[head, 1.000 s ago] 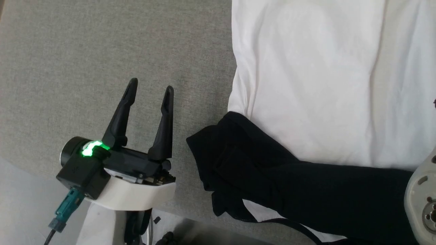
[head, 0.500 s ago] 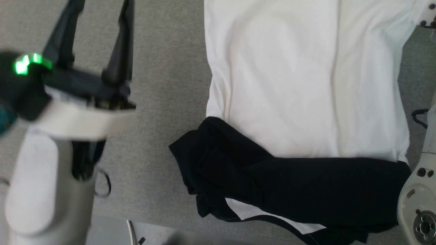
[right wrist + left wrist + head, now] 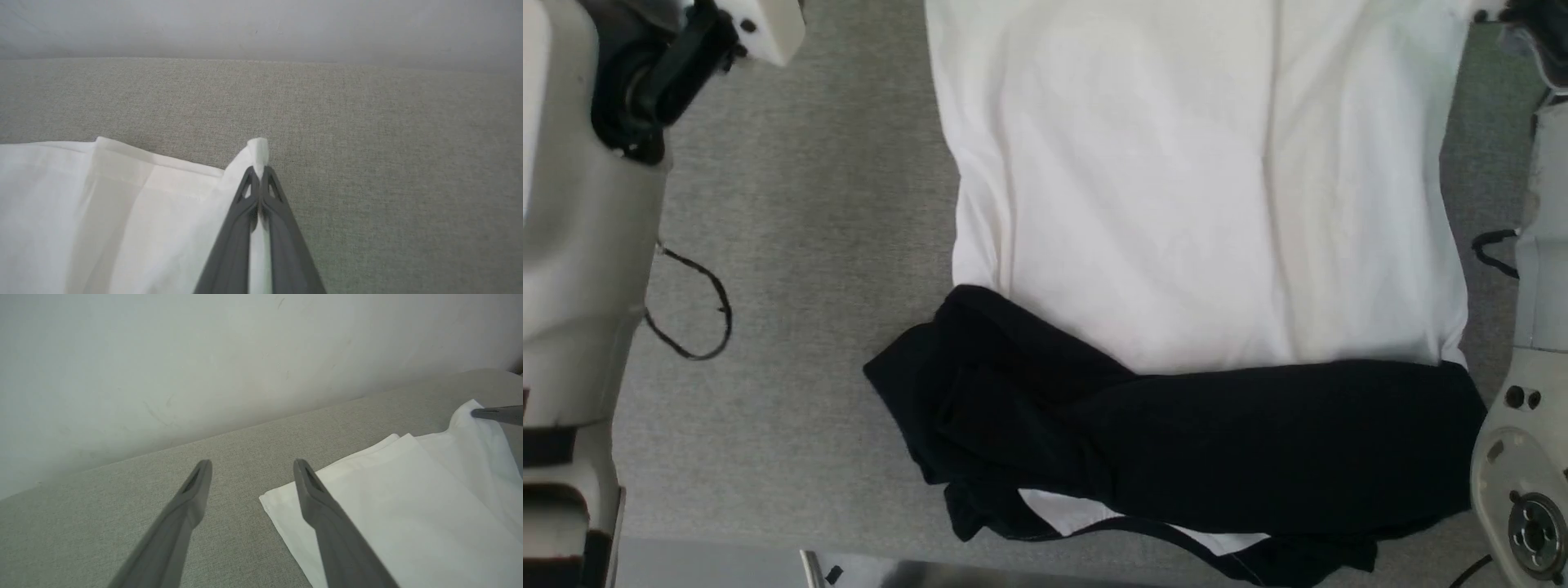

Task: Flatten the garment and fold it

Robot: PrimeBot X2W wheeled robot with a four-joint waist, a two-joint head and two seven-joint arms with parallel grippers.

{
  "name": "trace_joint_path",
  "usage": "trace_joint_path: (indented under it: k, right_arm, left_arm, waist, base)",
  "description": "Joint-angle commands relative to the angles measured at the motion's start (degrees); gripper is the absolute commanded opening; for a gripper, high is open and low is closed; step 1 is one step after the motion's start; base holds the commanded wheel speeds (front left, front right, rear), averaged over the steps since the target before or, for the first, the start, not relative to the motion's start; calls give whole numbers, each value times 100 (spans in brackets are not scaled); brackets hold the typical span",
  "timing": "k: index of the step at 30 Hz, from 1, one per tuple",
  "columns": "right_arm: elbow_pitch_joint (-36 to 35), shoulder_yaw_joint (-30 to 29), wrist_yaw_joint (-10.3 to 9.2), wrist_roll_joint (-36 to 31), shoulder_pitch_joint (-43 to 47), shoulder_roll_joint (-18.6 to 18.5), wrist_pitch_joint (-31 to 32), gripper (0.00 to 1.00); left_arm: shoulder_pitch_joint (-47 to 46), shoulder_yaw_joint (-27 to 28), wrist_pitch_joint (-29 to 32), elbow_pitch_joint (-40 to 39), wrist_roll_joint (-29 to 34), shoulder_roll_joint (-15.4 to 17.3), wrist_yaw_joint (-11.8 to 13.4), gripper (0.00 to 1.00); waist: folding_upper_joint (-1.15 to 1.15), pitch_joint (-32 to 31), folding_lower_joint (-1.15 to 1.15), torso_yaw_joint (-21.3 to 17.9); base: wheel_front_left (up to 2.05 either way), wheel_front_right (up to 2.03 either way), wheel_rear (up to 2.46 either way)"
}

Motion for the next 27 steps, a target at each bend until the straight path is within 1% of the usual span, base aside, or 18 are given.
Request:
trace_joint_path:
  k: [1,5,8,15,22,24,25,26,27]
  right_arm:
    - [83,104,-4,108,-99,8,-54,0]
    - [265,347,-4,302,-224,9,-148,0]
    - [364,450,-4,387,-298,9,-220,0]
    - [589,584,-4,529,-419,10,-363,0]
    - [751,570,-4,556,-520,10,-462,0]
    - [794,565,-4,566,-550,10,-492,0]
    - [815,566,-4,575,-567,10,-505,0]
    - [835,567,-4,584,-584,10,-516,0]
    - [853,567,-4,591,-603,10,-530,0]
  left_arm:
    - [-168,-49,134,194,-64,-28,-36,100]
    - [-438,-109,721,707,-283,-114,-3,100]
    - [-582,-163,1030,900,-334,-144,50,100]
    - [-681,-146,1345,1111,-427,-140,226,100]
    - [-616,-174,1542,1216,-404,-26,385,100]
    - [-580,-194,1612,1229,-420,-5,395,100]
    - [-562,-200,1628,1227,-425,6,397,73]
    - [-539,-225,1657,1223,-428,21,378,21]
    - [-510,-242,1697,1219,-456,31,348,0]
  waist:
    - [0,181,-1,-192]
    - [0,321,-1,-325]
    - [0,424,-1,-405]
    - [0,583,-1,-585]
    - [0,652,-1,-672]
    - [0,660,-1,-693]
    - [0,666,-1,-703]
    - [0,672,-1,-712]
    - [0,679,-1,-720]
  base:
    - [0,0,0]
    - [0,0,0]
    - [0,0,0]
    - [0,0,0]
    - [0,0,0]
    - [0,0,0]
    - [0,0,0]
    - [0,0,0]
    - [0,0,0]
